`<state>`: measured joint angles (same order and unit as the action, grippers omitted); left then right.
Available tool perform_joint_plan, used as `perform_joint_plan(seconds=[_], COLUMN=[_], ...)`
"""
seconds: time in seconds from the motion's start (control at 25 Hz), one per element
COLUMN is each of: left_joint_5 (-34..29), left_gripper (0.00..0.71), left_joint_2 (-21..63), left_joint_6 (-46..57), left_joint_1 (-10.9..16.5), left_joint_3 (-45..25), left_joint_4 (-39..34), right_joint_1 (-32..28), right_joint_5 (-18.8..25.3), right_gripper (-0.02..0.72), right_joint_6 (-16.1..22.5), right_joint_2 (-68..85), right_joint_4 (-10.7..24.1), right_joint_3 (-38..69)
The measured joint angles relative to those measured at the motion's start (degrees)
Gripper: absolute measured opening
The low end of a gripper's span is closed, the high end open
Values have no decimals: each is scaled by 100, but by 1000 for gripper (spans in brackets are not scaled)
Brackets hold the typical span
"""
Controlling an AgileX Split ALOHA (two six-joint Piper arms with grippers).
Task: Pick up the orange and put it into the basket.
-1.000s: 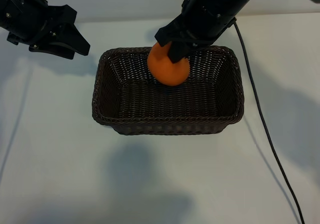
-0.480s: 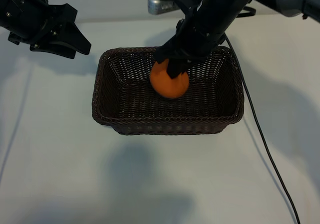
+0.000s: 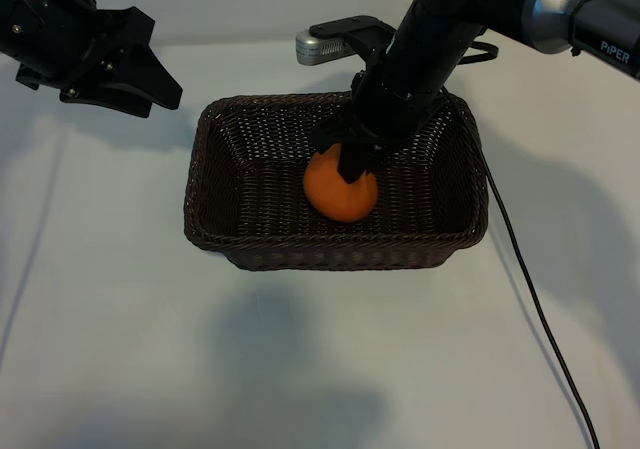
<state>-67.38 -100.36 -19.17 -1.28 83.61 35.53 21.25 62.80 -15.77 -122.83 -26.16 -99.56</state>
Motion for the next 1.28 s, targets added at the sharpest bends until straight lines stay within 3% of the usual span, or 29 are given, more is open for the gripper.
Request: perform_joint_plan(seconds=[0.16, 0.36, 0.52, 0.68, 1.0, 1.16, 1.28], left_joint_5=[0, 0, 0, 0, 0, 0, 0], left_gripper=[445, 445, 445, 445, 445, 445, 445], left_joint_2=[0, 0, 0, 0, 0, 0, 0], left_joint_6=[-5, -5, -10, -10, -10, -10, -16], left_joint_1=[0, 0, 0, 0, 0, 0, 0], left_joint_3=[0, 0, 0, 0, 0, 0, 0], left_joint_4=[0, 0, 5, 5, 5, 5, 5], right_joint_1=[0, 0, 0, 0, 0, 0, 0], right_joint_5=[-5, 113, 295, 470, 679, 686, 702], right_gripper=[135, 400, 551, 562, 480, 460, 458], right_joint_6=[6, 13, 13, 13, 22, 22, 93], right_joint_2=[0, 0, 0, 17, 315, 540, 685], right_joint_4=[-12, -30, -48, -48, 36, 204, 548], right_joint_3=[0, 0, 0, 0, -351, -387, -387])
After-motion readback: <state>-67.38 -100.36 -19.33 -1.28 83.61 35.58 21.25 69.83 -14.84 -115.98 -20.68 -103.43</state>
